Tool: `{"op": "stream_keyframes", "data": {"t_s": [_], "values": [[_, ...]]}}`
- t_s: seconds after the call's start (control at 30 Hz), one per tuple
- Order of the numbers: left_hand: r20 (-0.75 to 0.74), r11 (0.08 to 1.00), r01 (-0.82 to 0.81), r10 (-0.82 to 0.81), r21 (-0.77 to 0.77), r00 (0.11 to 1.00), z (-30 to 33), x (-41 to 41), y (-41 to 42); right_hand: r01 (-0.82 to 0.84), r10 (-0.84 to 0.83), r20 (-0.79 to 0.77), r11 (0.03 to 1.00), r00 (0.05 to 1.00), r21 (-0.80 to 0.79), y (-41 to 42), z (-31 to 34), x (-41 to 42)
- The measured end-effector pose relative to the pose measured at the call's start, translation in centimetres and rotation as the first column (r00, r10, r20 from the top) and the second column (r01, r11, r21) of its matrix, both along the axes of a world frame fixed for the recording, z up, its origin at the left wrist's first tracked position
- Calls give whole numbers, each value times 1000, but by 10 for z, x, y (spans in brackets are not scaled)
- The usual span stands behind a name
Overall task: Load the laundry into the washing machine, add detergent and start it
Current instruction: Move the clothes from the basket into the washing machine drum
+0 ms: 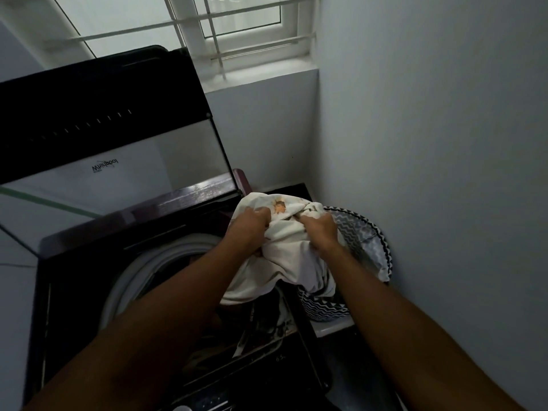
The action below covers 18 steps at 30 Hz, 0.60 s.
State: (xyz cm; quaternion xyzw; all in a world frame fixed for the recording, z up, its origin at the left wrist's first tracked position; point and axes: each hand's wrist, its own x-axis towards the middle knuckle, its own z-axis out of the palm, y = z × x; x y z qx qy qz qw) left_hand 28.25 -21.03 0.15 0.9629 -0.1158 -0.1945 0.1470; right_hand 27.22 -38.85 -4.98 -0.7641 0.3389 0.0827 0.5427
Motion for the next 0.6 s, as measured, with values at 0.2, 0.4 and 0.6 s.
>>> {"op": "stream_keyframes", "data": {"t_s": [0.2,0.4,0.6], "values": [[19,990,-40,43,-138,999,-4,-28,25,78,-58,101,976,993,-206,31,40,-7],[-6,951,-146,150,-272,989,9,-54,66,94,-1,408,973,913,-209,87,85,-32],[-407,988,-40,-24,-148,913,56,-48,140,-81,149,550,986,822,-147,159,105,-53]]}}
